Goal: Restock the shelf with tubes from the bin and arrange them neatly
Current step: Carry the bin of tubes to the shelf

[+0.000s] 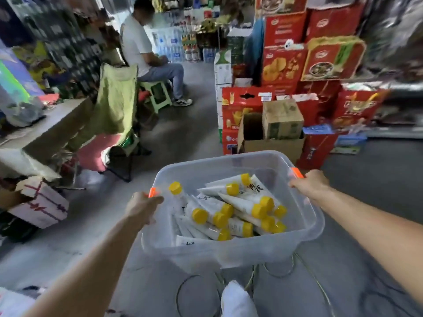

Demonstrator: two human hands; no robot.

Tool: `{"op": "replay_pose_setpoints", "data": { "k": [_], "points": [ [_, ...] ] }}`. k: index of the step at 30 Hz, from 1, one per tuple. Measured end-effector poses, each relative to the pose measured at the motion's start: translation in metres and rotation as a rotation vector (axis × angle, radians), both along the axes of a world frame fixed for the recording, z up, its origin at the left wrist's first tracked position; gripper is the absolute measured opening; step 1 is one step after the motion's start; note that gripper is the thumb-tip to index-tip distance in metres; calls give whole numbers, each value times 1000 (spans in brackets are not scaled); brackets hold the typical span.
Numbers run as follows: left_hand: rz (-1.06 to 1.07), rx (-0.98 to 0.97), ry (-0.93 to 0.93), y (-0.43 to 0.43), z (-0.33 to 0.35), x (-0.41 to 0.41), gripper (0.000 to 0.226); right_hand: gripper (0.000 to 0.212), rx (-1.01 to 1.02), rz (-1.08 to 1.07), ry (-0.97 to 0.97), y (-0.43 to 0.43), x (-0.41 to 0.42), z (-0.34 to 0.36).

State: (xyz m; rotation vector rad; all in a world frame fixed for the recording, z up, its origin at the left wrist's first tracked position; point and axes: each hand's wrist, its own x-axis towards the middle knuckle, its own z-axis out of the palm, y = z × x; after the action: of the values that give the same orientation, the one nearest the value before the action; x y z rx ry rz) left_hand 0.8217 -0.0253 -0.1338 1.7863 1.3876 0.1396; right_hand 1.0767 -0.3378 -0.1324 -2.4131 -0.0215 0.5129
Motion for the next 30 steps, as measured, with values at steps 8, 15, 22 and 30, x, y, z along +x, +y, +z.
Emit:
{"op": "replay_pose_setpoints", "data": {
  "k": [8, 15, 22, 30],
  "points": [
    [-334, -42, 23, -28, -26, 199, 32, 39, -39, -313, 3, -97, 92, -11],
    [-536, -23, 77, -57, -31, 373, 34, 43, -90, -540, 38, -152, 172, -13],
    [-726, 4, 77, -121, -28, 536, 34, 45, -41, -739, 13, -215, 251, -23],
    [-875, -60, 50, -227, -65, 734, 56, 38, -37, -889, 30, -316, 377, -31]
  ]
}}
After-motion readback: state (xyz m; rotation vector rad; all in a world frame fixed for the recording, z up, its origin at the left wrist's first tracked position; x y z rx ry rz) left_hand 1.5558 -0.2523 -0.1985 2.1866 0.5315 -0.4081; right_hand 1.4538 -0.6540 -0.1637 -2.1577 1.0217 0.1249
